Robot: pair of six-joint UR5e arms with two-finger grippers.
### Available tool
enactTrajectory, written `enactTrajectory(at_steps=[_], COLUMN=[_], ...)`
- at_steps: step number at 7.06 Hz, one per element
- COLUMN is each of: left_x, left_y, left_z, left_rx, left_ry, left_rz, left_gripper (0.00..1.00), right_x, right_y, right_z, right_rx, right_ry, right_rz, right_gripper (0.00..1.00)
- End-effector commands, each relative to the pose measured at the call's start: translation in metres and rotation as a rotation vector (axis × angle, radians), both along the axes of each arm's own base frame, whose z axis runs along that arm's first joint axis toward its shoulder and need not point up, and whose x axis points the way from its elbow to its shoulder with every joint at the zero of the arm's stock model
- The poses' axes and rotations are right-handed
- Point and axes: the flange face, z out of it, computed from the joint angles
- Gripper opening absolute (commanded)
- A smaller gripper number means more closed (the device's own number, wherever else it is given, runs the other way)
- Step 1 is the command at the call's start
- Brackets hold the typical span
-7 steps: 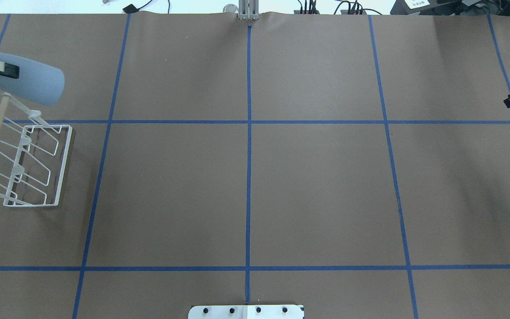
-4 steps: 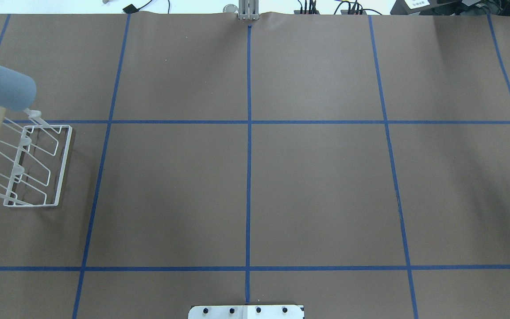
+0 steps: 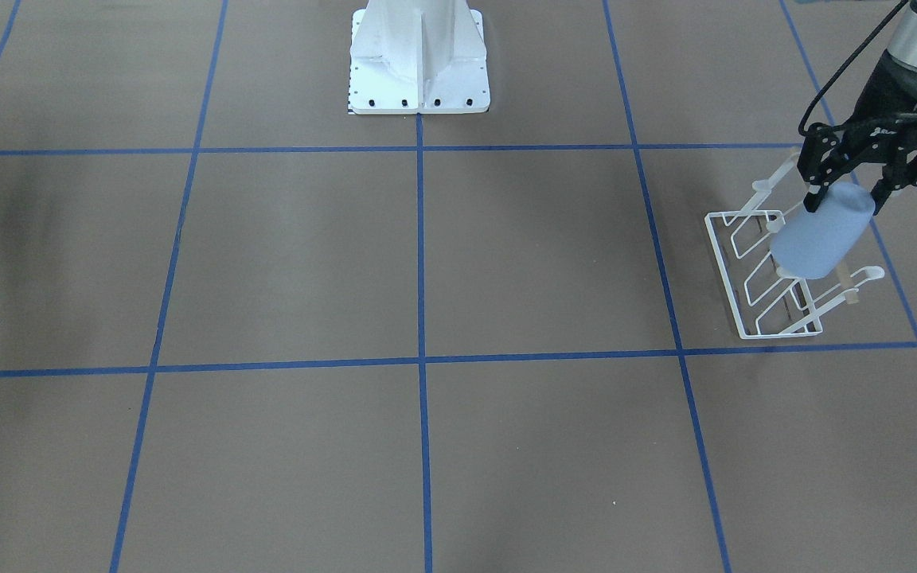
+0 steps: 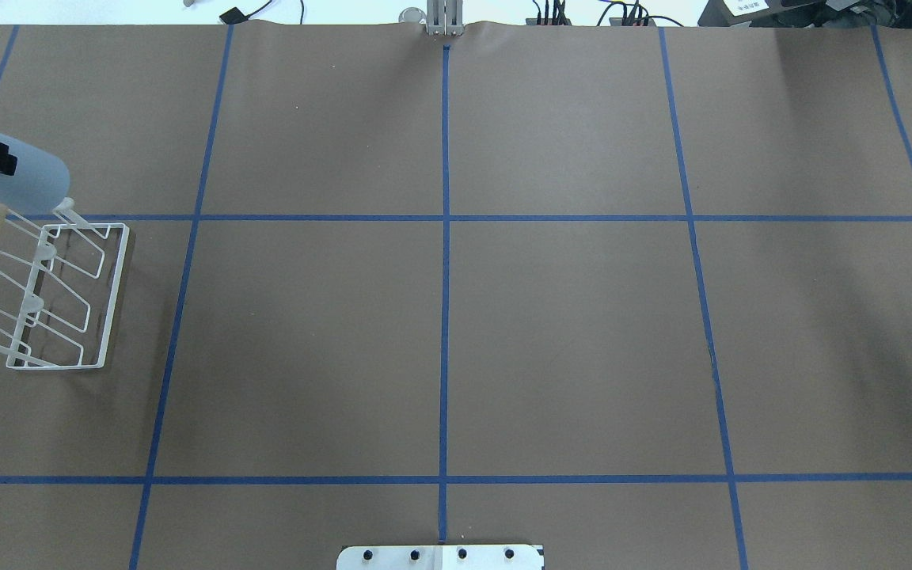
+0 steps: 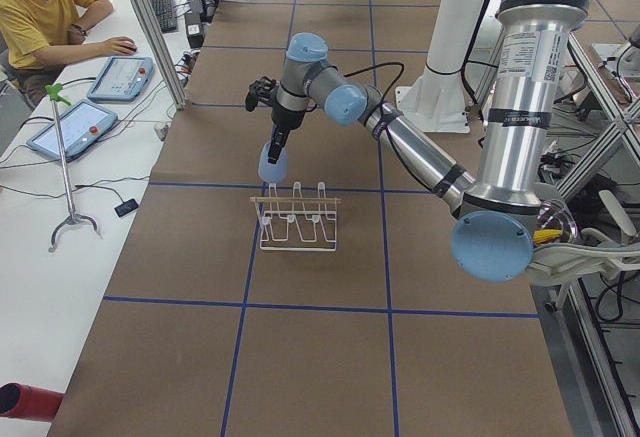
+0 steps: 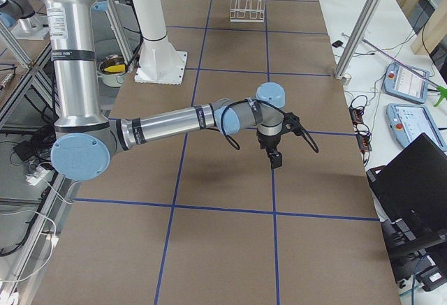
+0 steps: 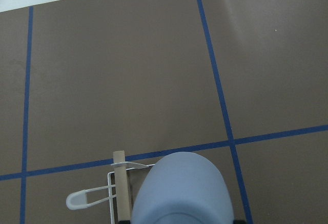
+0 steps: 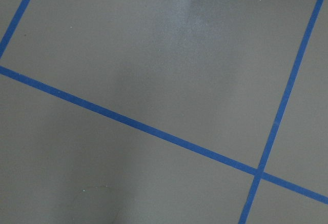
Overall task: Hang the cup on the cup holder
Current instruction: 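Carry the cup with the left gripper above the wire rack, then lower the cup onto a wooden peg of the rack with the left gripper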
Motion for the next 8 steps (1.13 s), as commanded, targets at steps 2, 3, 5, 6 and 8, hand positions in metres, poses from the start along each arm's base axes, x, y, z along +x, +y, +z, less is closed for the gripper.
enactTrajectory(at_steps=[2,3,5,6,8], left_x=[0.020,0.023,0.027,0.031,0.066], left_y=[-0.012,-0.018,-0.031,-0.038,-0.053], left_z=[0.006,0.011,0.028,0.035,0.049], left_rx=[-0.018,-0.027,-0.041,-0.053,-0.085], left_ry=[-0.010,-0.017,-0.058,-0.070,-0.084], left_rz=[0.020,0.020,0.009,0.004,0.040], left_gripper=[0.00,0.00,0.00,0.00,0.00], right_x=[0.000,0.000,0.000,0.000,0.000], right_y=[0.001,0.001,0.001,0.001,0.001], right_z=[0.001,0.002,0.001,0.002,0.002], right_rx=[-0.001,-0.005,-0.004,-0.006,-0.007], right_ry=[0.001,0.002,0.001,0.002,0.002], right_rz=[-0.001,0.002,0.002,0.004,0.005], right_gripper=[1.00,1.00,1.00,1.00,1.00])
